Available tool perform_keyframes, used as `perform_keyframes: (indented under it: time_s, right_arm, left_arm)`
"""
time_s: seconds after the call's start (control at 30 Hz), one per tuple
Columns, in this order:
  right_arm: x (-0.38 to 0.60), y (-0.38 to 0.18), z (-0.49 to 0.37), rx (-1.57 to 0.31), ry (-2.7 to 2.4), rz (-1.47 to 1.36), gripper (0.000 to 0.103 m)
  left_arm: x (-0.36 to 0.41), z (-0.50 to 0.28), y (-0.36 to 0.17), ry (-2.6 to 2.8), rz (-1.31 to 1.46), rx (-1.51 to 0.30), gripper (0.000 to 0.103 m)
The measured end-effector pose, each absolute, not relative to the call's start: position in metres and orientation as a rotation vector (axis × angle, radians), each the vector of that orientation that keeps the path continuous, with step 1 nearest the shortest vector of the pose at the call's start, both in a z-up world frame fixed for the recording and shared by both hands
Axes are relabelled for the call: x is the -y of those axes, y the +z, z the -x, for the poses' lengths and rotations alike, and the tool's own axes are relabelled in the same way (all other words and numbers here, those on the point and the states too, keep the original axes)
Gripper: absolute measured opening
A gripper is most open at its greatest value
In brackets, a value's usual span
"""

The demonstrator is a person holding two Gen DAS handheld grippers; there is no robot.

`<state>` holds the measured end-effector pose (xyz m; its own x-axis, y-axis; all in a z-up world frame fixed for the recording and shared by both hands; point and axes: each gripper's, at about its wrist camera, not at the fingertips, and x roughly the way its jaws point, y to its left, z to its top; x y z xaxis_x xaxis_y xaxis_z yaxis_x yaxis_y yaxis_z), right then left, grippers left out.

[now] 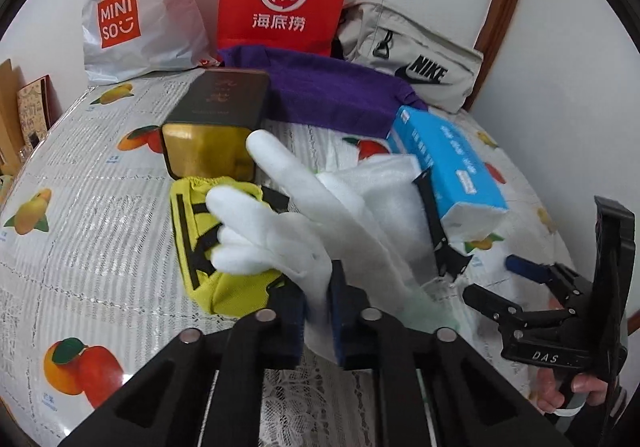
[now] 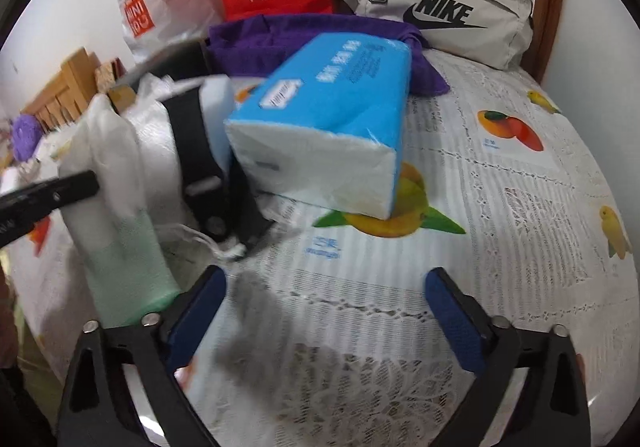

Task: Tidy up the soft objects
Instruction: 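Grasp the white glove with the left tool while the right tool grasps the black watch strap, then lift the glove with the left tool while the right tool lifts the black strap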

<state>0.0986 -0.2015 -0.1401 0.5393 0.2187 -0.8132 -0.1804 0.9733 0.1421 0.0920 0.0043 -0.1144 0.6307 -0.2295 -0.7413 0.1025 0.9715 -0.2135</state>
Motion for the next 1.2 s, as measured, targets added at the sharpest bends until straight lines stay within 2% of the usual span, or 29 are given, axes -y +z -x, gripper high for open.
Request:
perform_keyframes:
  time_s: [0.07, 0.2, 0.27, 0.37, 0.4, 0.57, 0.63, 0.67, 0.7, 1.2]
  right_arm:
    - [0.2, -0.132, -0.099, -0.95, 0.266, -0.078, 0.09]
    - [0.189, -0.116, -0.105, -0.899, 0.358, -0.137, 0.078]
    - [0.18, -0.114, -0.111, -0.895, 0.387, -0.132, 0.075]
    - [0.167, -0.117, -0.12, -0.91, 0.412, -0.094, 0.057]
    - [0.163, -0.118, -0.124, -0.921, 0.424, -0.086, 0.054]
    - [0.148, -0.127, -0.137, -0.942, 0.44, -0.064, 0.053]
    - [0.146, -0.13, -0.14, -0.945, 0.462, -0.071, 0.043]
    - [0.144, -0.13, -0.141, -0.949, 0.478, -0.071, 0.033]
    - [0.143, -0.13, -0.141, -0.949, 0.478, -0.063, 0.028]
    - [0.179, -0.114, -0.107, -1.037, 0.414, -0.022, 0.028]
  left_arm:
    - [-0.011, -0.09, -0.107, -0.206, 0.185, -0.865, 0.009]
    - [-0.02, -0.088, -0.094, -0.2, 0.188, -0.844, 0.008]
    - [-0.027, -0.088, -0.09, -0.19, 0.196, -0.842, 0.008]
    - [-0.039, -0.09, -0.087, -0.168, 0.207, -0.845, 0.008]
    - [-0.042, -0.091, -0.087, -0.164, 0.209, -0.847, 0.008]
    - [-0.058, -0.096, -0.092, -0.141, 0.24, -0.869, 0.008]
    - [-0.061, -0.099, -0.097, -0.141, 0.251, -0.883, 0.008]
    - [-0.061, -0.101, -0.098, -0.142, 0.256, -0.889, 0.008]
    - [-0.062, -0.102, -0.099, -0.144, 0.259, -0.894, 0.008]
    - [-0.077, -0.114, -0.098, -0.171, 0.281, -0.922, 0.009]
